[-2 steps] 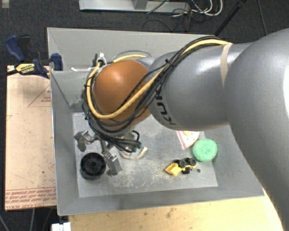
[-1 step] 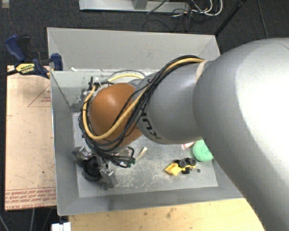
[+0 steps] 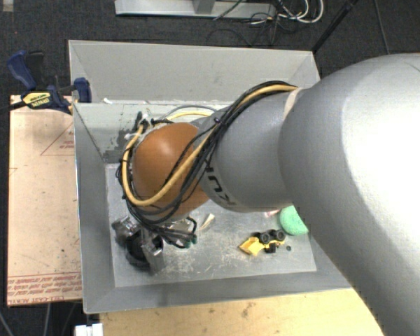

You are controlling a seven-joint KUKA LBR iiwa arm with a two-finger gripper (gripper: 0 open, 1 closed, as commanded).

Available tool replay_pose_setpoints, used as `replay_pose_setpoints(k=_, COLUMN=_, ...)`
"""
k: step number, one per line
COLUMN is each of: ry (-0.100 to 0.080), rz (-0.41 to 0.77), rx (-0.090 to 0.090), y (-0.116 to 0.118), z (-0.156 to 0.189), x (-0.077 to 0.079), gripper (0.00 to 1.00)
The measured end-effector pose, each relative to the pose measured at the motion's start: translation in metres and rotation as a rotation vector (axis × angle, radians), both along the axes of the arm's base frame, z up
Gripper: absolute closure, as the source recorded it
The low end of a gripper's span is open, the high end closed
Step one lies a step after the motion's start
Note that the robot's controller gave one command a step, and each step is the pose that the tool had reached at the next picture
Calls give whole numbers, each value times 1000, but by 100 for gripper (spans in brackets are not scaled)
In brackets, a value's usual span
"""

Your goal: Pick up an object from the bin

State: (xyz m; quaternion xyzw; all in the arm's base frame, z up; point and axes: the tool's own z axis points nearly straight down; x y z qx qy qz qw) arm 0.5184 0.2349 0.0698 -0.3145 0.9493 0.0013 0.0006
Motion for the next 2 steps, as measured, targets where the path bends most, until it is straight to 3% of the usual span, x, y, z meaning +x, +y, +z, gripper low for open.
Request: replay_pose_setpoints(k=2, ry=0, rz=-3, rx=0, y=0, z=1, x=-1, gripper=100)
